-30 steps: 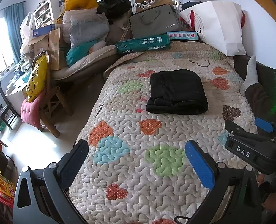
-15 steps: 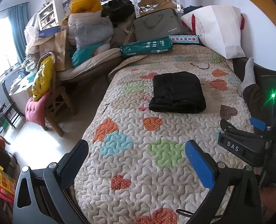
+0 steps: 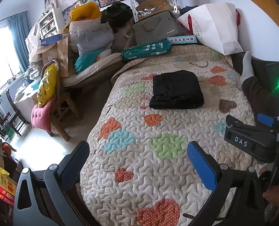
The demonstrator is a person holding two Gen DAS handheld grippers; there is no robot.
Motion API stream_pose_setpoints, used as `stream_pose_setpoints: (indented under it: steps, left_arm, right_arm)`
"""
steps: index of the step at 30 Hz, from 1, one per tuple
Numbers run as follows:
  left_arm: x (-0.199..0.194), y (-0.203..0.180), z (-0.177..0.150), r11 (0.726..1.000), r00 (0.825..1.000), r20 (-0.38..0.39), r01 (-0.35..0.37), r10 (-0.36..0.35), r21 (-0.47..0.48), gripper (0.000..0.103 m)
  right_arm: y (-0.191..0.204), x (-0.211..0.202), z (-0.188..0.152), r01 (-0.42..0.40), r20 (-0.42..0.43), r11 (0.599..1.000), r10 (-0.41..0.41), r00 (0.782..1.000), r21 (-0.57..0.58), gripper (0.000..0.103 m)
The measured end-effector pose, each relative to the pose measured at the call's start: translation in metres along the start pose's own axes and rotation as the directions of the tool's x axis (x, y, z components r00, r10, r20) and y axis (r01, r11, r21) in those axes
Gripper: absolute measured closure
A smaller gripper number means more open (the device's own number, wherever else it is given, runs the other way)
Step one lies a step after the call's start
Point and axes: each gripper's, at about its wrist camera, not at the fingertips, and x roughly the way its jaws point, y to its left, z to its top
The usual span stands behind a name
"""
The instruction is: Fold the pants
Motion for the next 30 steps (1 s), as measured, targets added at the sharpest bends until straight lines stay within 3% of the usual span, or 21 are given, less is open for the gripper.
stream_pose_setpoints:
  steps: [30]
  left_arm:
    - [0.0,-0.01,-0.005,0.999,1.0,-0.016,0.019,-0.018,0.036,0.0]
  right_arm:
    - [0.013,-0.006,-0.002,0.024,0.051,0.998,-0.021,0.998,-0.06,0.011]
